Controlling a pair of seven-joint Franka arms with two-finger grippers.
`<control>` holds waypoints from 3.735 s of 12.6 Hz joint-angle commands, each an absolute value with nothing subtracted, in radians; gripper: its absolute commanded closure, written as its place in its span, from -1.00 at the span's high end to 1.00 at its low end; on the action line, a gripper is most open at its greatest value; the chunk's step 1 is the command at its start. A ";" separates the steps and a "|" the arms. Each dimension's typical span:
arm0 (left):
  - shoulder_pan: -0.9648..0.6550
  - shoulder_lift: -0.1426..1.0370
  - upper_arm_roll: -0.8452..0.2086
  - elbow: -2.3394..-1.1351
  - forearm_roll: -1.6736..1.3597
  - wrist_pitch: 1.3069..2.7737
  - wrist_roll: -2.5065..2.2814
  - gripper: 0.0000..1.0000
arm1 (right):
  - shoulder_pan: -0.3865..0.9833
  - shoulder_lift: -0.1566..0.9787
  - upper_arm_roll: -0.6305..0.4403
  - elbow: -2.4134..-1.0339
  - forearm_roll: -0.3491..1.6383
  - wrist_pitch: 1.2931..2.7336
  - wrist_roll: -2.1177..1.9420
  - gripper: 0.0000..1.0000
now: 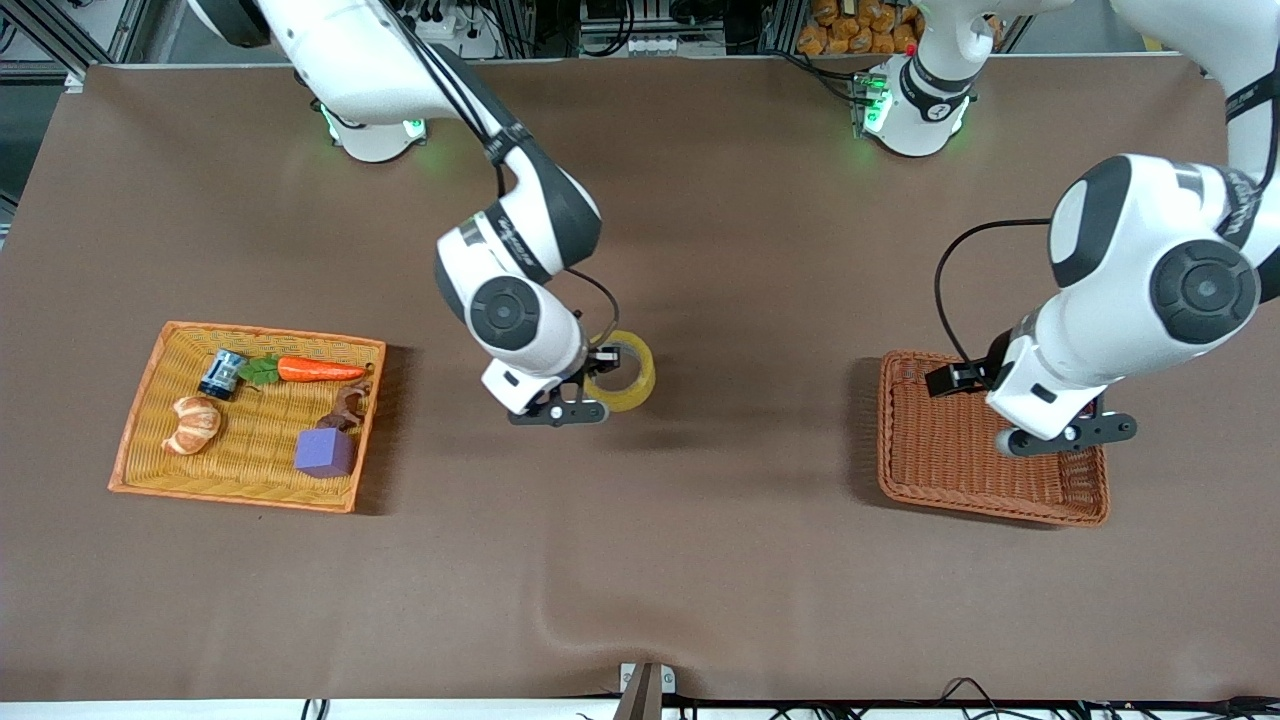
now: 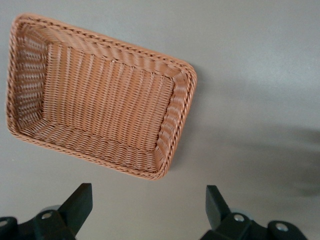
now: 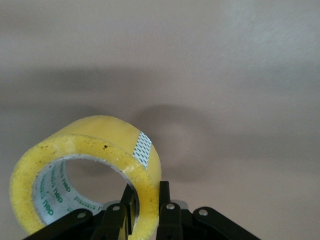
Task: Transfer tape with both arms
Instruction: 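Set the tape on the table while the left gripper reaches it, then grasp the tape roll with the left gripper and lift it, then carry the tape into the brown basket and open the left gripper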
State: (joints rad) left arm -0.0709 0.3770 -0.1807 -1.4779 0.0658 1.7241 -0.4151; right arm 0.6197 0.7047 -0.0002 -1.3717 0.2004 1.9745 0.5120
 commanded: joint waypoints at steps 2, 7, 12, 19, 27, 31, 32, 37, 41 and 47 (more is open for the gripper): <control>-0.115 0.397 -0.183 -1.521 0.072 1.802 -0.543 1.00 | 0.644 0.744 -0.012 -1.355 0.209 2.000 0.574 -0.25; -0.247 0.440 -0.195 -1.597 0.072 1.965 -0.736 1.00 | 0.496 0.635 -0.029 -1.356 0.203 1.823 0.530 1.00; -0.543 0.694 -0.179 -1.442 0.139 2.123 -1.135 1.00 | 0.205 0.274 -0.043 -1.525 0.057 1.645 0.108 1.00; -0.655 0.845 -0.178 -1.434 0.179 2.319 -1.216 1.00 | 0.035 0.017 -0.043 -1.600 -0.023 1.559 -0.048 1.00; -0.563 0.772 -0.170 -1.489 0.225 2.298 -1.201 -1.00 | 0.035 -0.025 -0.057 -1.586 -0.017 1.509 0.007 1.00; -0.318 0.491 -0.181 -1.682 0.227 2.283 -1.078 -1.00 | 0.028 -0.011 -0.055 -1.569 -0.035 1.552 -0.009 1.00; -0.246 0.453 -0.183 -1.709 0.222 2.278 -0.975 -1.00 | 0.029 -0.008 -0.055 -1.568 -0.037 1.557 -0.006 1.00; 0.039 0.388 -0.187 -1.713 0.201 2.146 -0.472 -1.00 | 0.026 0.008 -0.057 -1.551 -0.026 1.557 -0.005 1.00; 0.214 0.446 -0.187 -1.712 0.186 2.147 -0.169 -1.00 | 0.025 0.009 -0.055 -1.552 -0.023 1.552 0.005 1.00; 0.226 0.557 -0.183 -1.706 0.199 2.238 -0.140 -1.00 | 0.025 0.009 -0.057 -1.552 -0.023 1.548 0.005 1.00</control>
